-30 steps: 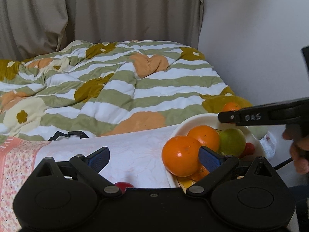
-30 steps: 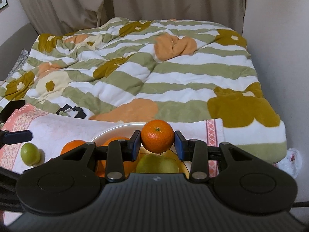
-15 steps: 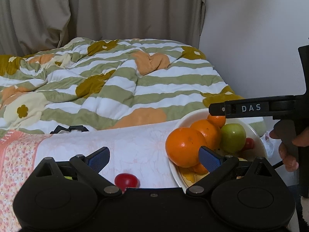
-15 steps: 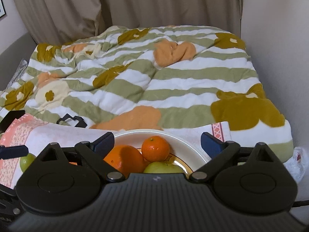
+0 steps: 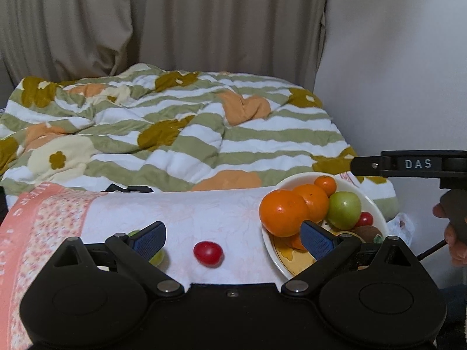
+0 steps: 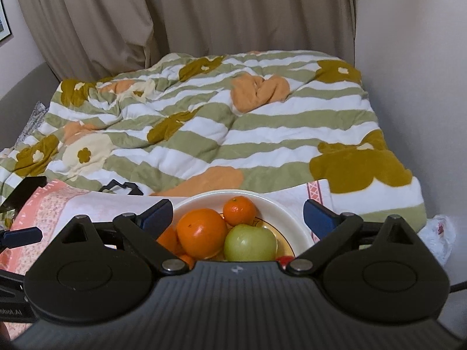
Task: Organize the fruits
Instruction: 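Withdraw both tools from the bowl toward the green apple and tomato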
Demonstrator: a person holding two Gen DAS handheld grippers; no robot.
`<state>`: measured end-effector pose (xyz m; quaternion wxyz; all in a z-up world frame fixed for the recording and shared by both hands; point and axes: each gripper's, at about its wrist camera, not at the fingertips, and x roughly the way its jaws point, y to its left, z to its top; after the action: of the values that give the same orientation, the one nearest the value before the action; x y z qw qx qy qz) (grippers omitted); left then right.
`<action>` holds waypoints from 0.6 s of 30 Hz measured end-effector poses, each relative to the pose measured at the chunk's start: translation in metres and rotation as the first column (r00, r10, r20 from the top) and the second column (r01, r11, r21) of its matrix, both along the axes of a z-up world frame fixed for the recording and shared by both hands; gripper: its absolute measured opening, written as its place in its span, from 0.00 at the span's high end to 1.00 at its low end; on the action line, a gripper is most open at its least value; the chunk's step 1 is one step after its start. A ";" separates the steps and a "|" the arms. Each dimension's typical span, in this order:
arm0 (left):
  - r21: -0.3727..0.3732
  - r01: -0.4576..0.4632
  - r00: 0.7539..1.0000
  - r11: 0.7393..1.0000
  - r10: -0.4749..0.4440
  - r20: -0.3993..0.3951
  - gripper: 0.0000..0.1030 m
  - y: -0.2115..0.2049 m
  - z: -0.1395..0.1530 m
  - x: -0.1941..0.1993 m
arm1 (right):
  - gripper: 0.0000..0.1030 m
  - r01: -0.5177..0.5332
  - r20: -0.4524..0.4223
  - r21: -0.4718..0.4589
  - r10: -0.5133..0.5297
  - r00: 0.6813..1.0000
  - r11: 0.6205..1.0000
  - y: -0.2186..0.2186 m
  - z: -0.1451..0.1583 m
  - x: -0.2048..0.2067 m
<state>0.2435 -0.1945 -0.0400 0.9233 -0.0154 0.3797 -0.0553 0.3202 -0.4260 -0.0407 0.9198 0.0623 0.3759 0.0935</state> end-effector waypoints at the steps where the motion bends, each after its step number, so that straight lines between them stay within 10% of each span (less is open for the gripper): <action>1: 0.000 -0.004 1.000 1.000 0.004 0.010 0.03 0.001 0.004 -0.006 | 0.00 0.001 0.007 0.000 -0.001 1.000 1.000 -0.001 0.005 -0.007; 18: 0.049 -0.108 0.984 0.993 0.100 0.147 0.02 0.066 0.054 -0.106 | 0.00 -0.052 0.102 -0.024 0.054 0.993 0.998 0.035 0.065 -0.122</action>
<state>0.1375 -0.1288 0.0135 0.9500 -0.0049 0.3122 0.0029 0.1981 -0.3906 0.0246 0.9358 0.0373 0.3305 0.1169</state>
